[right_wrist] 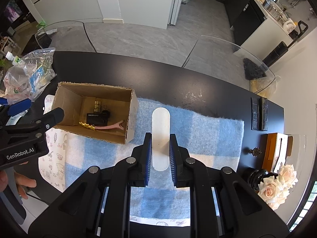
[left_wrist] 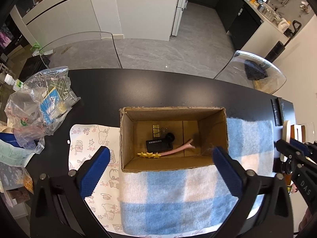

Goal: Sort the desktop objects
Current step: 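Lower the nail file into the box and open the right gripper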

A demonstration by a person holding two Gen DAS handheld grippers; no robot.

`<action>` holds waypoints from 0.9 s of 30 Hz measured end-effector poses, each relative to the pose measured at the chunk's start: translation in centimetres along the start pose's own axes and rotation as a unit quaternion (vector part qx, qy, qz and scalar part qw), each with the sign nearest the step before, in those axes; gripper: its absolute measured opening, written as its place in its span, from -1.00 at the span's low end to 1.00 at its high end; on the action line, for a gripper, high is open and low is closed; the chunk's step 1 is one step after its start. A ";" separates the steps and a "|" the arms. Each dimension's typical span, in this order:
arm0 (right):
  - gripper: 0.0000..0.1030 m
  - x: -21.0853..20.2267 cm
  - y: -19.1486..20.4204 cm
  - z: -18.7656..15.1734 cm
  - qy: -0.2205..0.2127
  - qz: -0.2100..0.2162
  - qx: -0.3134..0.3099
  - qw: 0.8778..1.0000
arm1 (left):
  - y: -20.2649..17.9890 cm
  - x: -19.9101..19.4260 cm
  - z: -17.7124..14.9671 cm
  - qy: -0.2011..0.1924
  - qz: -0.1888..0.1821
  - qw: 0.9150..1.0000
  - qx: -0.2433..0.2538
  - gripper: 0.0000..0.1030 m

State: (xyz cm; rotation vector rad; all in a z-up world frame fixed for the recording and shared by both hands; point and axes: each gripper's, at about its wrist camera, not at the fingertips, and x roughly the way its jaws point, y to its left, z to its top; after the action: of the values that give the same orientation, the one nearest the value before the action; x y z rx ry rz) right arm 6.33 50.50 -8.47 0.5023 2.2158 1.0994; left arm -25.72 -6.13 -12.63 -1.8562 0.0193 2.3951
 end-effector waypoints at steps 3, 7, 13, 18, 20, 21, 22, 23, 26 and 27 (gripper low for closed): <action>-0.68 -0.2 0.7 0.2 -0.004 0.003 -0.002 1.000 | 0.7 -0.2 -0.2 0.001 0.002 1.000 -0.004 0.99; -0.68 -0.1 2.1 0.6 -0.005 0.006 -0.009 1.000 | 1.9 -0.7 -0.5 -0.002 0.002 1.000 -0.010 0.99; -0.68 0.2 5.2 1.4 -0.008 0.006 -0.030 1.000 | 5.0 -1.2 -0.9 -0.004 0.008 1.000 -0.028 0.99; -0.68 0.9 7.6 2.3 -0.006 0.016 -0.040 0.999 | 7.9 -1.6 -1.2 -0.007 0.023 0.999 -0.046 0.99; -0.68 1.2 8.4 2.6 -0.005 0.019 -0.043 0.999 | 9.0 -1.6 -1.3 -0.008 0.027 0.998 -0.053 0.99; -0.68 1.4 8.8 2.7 -0.005 0.020 -0.045 0.999 | 9.5 -1.7 -1.3 -0.008 0.029 0.998 -0.056 0.99; -0.68 1.5 9.1 2.9 -0.005 0.021 -0.046 0.999 | 10.0 -1.7 -1.4 -0.008 0.030 0.998 -0.060 0.99; -0.68 1.6 9.5 3.0 -0.006 0.022 -0.048 0.999 | 10.4 -1.6 -1.4 -0.008 0.029 0.998 -0.062 0.99; -0.68 1.9 10.5 3.2 -0.004 0.024 -0.050 0.998 | 11.3 -1.7 -1.5 -0.012 0.028 0.997 -0.066 0.99; -0.68 2.0 10.7 3.3 -0.004 0.024 -0.051 0.998 | 11.5 -1.7 -1.5 -0.013 0.026 0.997 -0.066 0.99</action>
State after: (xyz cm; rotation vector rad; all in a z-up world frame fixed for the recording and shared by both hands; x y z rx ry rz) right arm 7.74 59.74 -2.05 0.5177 2.1391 1.2256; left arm -24.93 -17.83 -12.04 -1.9028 -0.0972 2.5121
